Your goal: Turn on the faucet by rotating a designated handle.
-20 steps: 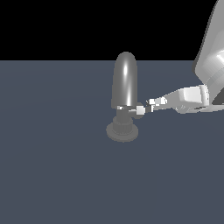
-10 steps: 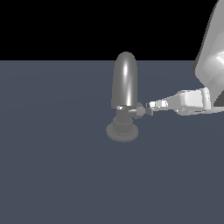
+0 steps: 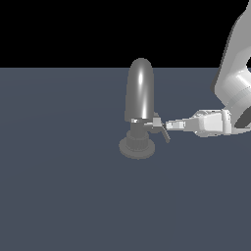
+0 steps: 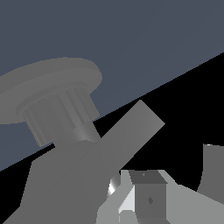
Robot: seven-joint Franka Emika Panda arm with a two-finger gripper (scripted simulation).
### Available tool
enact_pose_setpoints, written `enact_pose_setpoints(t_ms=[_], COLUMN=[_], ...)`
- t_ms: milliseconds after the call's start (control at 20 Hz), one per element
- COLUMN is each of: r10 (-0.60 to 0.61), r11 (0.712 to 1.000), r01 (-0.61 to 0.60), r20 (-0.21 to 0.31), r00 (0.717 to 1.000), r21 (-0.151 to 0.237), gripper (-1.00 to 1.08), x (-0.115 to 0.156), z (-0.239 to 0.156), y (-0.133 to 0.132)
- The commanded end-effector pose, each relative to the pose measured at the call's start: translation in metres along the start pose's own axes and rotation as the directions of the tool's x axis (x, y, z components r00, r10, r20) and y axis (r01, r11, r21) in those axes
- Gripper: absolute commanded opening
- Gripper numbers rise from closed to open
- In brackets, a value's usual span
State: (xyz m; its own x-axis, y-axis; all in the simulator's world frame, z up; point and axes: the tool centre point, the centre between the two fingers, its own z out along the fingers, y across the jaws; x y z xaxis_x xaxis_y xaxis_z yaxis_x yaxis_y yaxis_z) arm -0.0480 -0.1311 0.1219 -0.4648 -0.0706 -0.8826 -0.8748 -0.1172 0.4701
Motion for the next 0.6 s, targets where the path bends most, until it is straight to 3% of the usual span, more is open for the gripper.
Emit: enact_pose_setpoints(t_ms=[0, 550], r10=[0.003, 0.04], r11=[1.0, 0.999], r01=[-0.003, -0.04], r20=[0.0, 0.008], r00=[1.0, 0.999], r21=[0.001, 0.006], gripper=[-1.0, -1.0], x=[0.003, 0.037], z=[0.0, 0.0], y=[-0.003, -0.033])
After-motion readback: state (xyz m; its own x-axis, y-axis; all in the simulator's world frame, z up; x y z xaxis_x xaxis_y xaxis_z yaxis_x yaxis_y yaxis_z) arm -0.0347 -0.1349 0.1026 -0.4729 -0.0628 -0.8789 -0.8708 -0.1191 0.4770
